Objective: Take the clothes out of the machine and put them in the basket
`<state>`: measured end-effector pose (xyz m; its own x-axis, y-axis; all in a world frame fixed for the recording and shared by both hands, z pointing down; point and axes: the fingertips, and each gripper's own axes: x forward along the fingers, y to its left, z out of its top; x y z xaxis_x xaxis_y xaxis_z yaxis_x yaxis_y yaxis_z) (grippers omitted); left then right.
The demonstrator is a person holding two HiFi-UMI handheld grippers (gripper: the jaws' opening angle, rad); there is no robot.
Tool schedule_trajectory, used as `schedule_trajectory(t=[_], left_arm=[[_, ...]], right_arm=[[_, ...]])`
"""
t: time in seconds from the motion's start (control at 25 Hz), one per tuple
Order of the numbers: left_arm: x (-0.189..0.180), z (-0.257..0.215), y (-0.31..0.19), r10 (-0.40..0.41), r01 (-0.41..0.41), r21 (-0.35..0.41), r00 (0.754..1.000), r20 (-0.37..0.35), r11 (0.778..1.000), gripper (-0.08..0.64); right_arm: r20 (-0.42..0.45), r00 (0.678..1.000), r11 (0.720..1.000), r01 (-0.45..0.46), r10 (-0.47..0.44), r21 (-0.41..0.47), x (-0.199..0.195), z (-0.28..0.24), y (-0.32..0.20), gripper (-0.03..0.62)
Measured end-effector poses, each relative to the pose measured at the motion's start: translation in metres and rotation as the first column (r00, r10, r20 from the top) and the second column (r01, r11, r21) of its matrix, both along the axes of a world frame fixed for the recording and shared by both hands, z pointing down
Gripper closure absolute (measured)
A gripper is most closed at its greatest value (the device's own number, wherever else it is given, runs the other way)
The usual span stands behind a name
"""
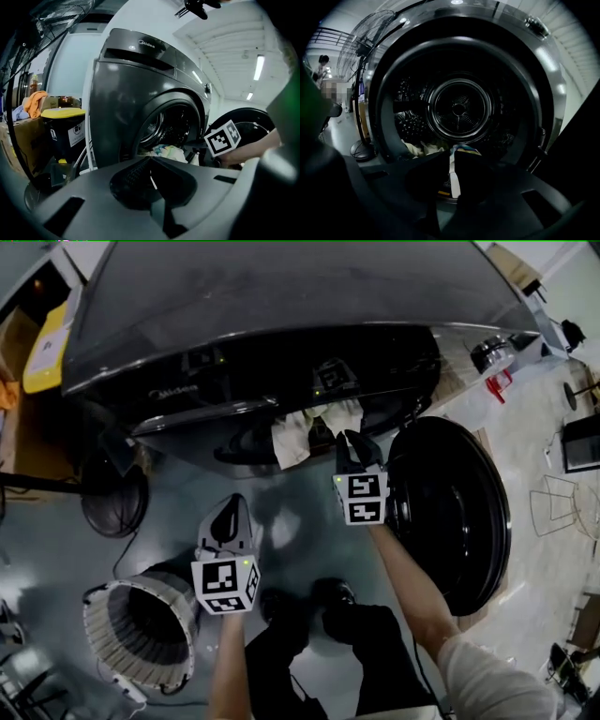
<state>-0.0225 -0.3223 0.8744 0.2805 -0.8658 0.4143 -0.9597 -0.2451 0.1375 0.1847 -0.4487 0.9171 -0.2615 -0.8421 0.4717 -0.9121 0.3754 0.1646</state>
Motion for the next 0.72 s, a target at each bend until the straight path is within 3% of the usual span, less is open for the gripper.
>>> schedule_trajectory(t=[0.04,0.08,0.12,0.24,0.36,0.72], left_arm=[[0.003,0.005,-0.006,0.007,-0.007,0.008,1.0,-0.001,1.0,0.541],[0.005,0.01,-0.011,0.016,-0.016,0.014,1.0,-0.001,1.0,0.541],[0.007,0.014,-0.015,0.024,-0.024,0.02,1.0,-0.001,1.0,0.541],[0.012,0.024,-0.029,0.045,-0.045,0.039,0.999,0.011,0.998,0.541],[0.012,0.038,-0.036,0.056,-0.057,0.046,0.998,0.022,0.997,0.541],[0.007,0.061,-0.056,0.068,-0.07,0.09,0.997,0.035,0.993,0.541]], right_arm=[[0.004,1.0,1.0,-0.003,0.003,-0.004,0.0,0.007,-0.011,0.522],[0.009,1.0,1.0,-0.003,0.004,-0.009,0.0,0.014,-0.021,0.405],[0.013,1.0,1.0,-0.002,0.002,-0.009,-0.002,0.021,-0.031,0.348],[0.017,1.0,0.999,-0.027,0.026,0.028,-0.004,0.032,-0.066,0.246],[0.007,0.996,0.996,-0.088,0.088,0.02,0.0,0.049,-0.093,0.205],[-0.082,0.976,0.975,-0.208,0.201,-0.085,0.017,0.124,-0.116,0.195]])
